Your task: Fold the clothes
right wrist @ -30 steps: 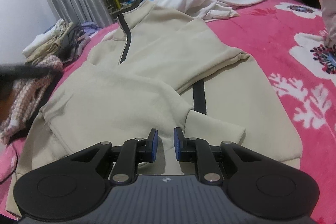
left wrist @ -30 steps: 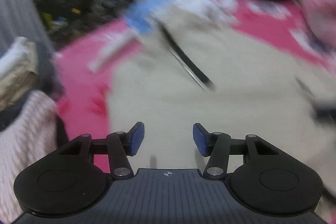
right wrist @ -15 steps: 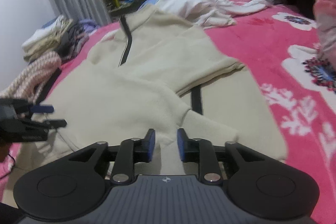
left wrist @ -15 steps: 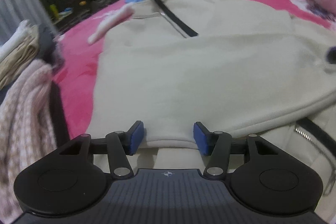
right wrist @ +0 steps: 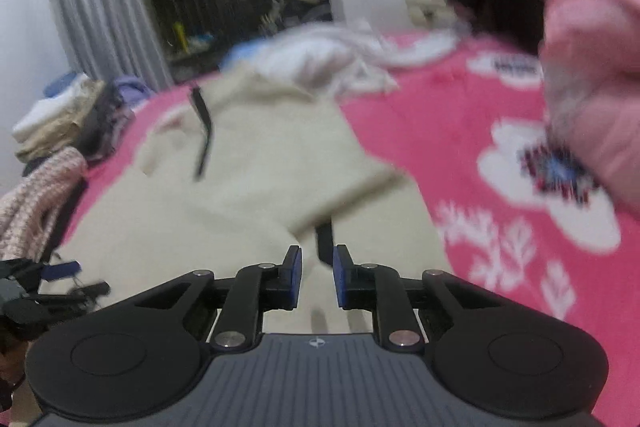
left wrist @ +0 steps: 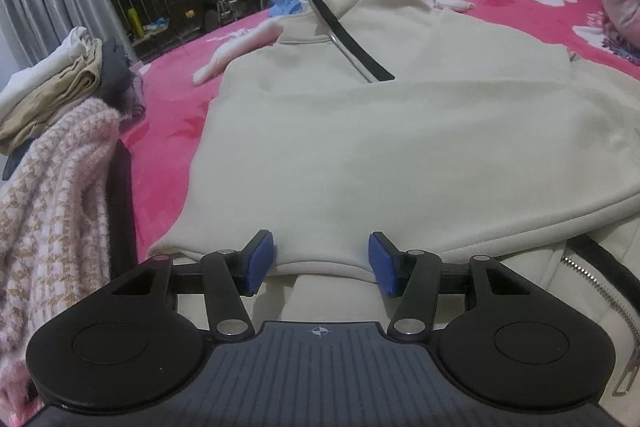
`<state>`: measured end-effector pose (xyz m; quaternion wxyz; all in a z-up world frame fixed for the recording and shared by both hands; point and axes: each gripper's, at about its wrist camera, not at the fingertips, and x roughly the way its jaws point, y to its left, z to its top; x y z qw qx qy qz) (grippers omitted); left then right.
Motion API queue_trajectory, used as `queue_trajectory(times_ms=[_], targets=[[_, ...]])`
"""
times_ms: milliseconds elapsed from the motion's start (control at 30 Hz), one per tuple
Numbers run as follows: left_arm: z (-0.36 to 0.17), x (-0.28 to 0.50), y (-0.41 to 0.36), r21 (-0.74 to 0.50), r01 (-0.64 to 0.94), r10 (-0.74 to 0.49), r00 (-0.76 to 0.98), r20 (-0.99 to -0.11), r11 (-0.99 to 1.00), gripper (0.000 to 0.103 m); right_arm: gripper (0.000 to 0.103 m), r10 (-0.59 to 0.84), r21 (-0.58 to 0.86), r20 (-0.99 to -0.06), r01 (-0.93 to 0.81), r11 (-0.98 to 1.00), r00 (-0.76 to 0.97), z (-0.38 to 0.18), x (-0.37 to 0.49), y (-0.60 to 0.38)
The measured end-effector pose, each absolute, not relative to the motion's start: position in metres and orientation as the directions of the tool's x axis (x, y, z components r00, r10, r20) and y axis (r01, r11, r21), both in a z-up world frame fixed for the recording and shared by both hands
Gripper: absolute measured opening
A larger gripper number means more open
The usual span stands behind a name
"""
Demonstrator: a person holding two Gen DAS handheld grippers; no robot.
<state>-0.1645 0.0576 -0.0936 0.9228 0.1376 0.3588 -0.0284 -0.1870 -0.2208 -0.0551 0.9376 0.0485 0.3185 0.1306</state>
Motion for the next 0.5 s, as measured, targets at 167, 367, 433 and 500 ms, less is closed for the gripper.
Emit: queue_trajectory(times_ms=[167, 367, 433, 500], targets=[[-0.094, -0.164, 0.057, 0.233, 0.148, 0.049, 0.742, -0.669, 0.961, 0.054, 0.011, 0.262, 0.237, -0.680, -0.133, 0.962, 0.685, -0.096, -0.168, -0.226], [-0.096, -0.166, 0.059, 0.224, 0.128, 0.053, 0.752, -0.657, 0.966, 0.055, 0.014, 0.301, 0.279, -0.590, -0.161, 0.947, 0.749, -0.060, -0.184, -0.232], [-0.096, -0.166, 0.059, 0.227, 0.127, 0.055, 0.753, -0.656, 0.966, 0.055, 0.014, 0.354, 0.273, -0.550, -0.238, 0.932, 0.756, -0.050, -0.194, -0.224], [-0.095, -0.166, 0.059, 0.227, 0.124, 0.058, 0.753, -0.656, 0.966, 0.055, 0.014, 0.381, 0.249, -0.574, -0.289, 0.924, 0.725, -0.057, -0.194, -0.210]])
